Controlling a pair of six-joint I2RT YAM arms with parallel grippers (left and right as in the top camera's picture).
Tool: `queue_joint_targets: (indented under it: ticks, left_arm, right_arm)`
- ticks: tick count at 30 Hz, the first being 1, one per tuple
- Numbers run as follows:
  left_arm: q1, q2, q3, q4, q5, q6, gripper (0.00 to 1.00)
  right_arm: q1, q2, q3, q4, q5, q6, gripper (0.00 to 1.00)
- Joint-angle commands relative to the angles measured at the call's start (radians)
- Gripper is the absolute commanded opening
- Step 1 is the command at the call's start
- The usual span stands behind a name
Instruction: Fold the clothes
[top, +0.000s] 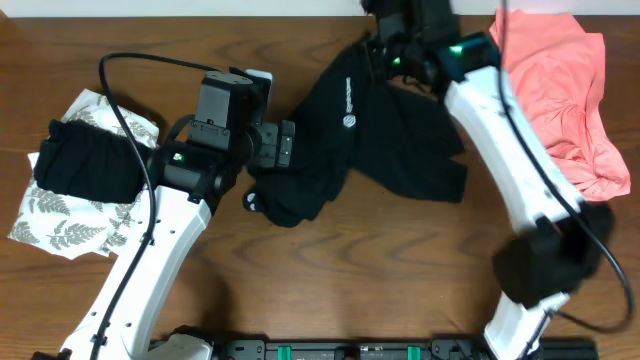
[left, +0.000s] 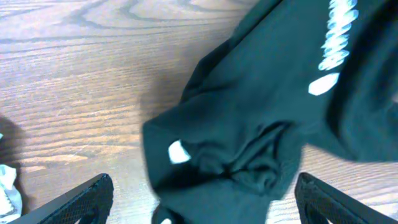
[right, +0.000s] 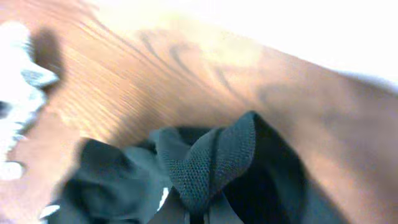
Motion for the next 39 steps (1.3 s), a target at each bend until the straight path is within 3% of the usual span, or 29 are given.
queue_joint_targets:
  ticks: [1, 5, 11, 15, 18, 20, 25, 29, 34, 39]
  left_arm:
    - [0.004, -0.013, 0.019, 0.007, 0.007, -0.002, 0.93]
    - [0.004, -0.019, 0.019, 0.012, 0.007, -0.002, 0.94]
    - [0.005, -0.050, 0.019, 0.026, -0.002, 0.007, 0.94]
    - [0.005, -0.081, 0.019, 0.034, -0.017, 0.007, 0.94]
    - [0.004, -0.094, 0.019, 0.031, -0.016, 0.006, 0.94]
    - [0.004, -0.093, 0.019, 0.026, -0.016, 0.006, 0.94]
    - [0.004, -0.086, 0.018, 0.019, 0.005, 0.006, 0.94]
    - [-0.002, -0.069, 0.018, 0.022, 0.112, 0.007, 0.94]
    - [-0.055, -0.008, 0.018, 0.011, 0.202, 0.044, 0.94]
    - [-0.170, 0.099, 0.018, -0.008, 0.201, 0.085, 0.94]
  right_arm:
    - [0.034, -0.064, 0.008, -0.013, -0.038, -0.101, 0.02]
    - [0.071, -0.098, 0.008, -0.048, -0.112, -0.274, 0.04]
    - [0.119, -0.092, 0.008, -0.116, -0.066, -0.316, 0.06]
    - [0.150, -0.092, 0.008, -0.172, -0.076, -0.443, 0.25]
    - [0.156, -0.092, 0.008, -0.172, -0.039, -0.447, 0.40]
    - [0.155, -0.092, 0.008, -0.172, -0.038, -0.442, 0.44]
    - [0.129, -0.092, 0.008, -0.164, 0.004, -0.376, 0.53]
    - [0.084, -0.092, 0.008, -0.163, 0.126, -0.201, 0.64]
    - [0.008, -0.082, 0.006, -0.227, 0.134, 0.030, 0.66]
    - [-0.058, -0.074, 0.006, -0.274, 0.137, 0.134, 0.69]
